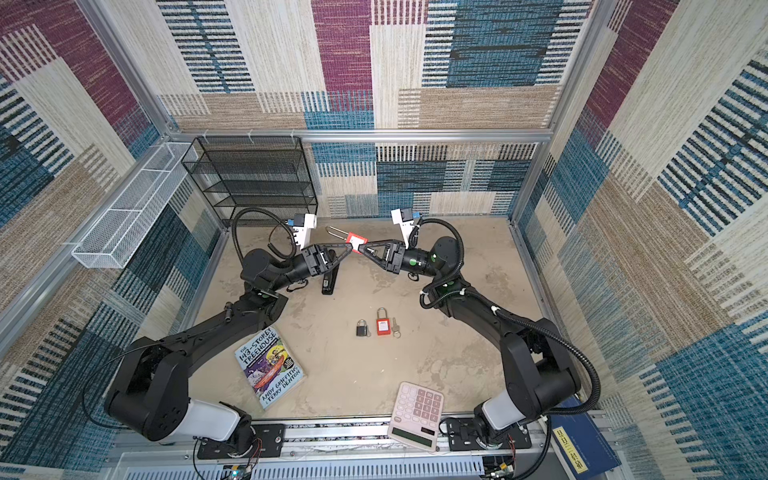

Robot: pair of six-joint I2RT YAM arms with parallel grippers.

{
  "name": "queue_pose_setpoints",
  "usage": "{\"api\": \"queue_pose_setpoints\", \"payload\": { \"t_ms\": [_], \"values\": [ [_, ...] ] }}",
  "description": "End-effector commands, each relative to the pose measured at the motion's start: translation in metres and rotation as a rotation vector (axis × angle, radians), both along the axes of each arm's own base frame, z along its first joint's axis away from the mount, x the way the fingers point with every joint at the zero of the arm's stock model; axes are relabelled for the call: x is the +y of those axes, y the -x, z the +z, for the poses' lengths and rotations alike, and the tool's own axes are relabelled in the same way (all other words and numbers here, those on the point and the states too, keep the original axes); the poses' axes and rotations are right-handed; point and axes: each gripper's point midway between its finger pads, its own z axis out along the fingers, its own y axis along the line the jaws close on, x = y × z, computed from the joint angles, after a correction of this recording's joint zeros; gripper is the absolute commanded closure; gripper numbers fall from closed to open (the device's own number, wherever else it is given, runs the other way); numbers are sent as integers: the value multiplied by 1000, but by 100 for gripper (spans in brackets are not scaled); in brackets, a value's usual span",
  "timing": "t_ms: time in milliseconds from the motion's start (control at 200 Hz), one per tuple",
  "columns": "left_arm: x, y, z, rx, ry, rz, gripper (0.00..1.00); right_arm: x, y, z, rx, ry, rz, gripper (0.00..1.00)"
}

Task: Lock with the key

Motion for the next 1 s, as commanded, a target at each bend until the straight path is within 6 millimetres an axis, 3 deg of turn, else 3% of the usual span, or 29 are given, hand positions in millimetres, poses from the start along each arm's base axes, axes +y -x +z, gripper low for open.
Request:
{"api": "queue_pose_setpoints", "payload": {
  "t_ms": [0, 270, 426, 786, 992],
  "values": [
    [0, 5, 10, -35, 13, -16, 100, 1, 7, 11, -58, -17, 24, 81],
    [2, 5, 10, -38, 1, -2, 66, 0, 6, 11, -57, -25, 10, 88],
    [14, 2, 10, -38, 18, 49, 57, -2, 6, 12, -64, -26, -4, 88],
    [57, -5, 17, -44, 114, 153, 54, -4, 6, 11, -63, -12, -5, 89],
    [71, -7, 23, -54, 142, 186, 54, -4, 7, 8, -58, -4, 6, 89]
  ]
}}
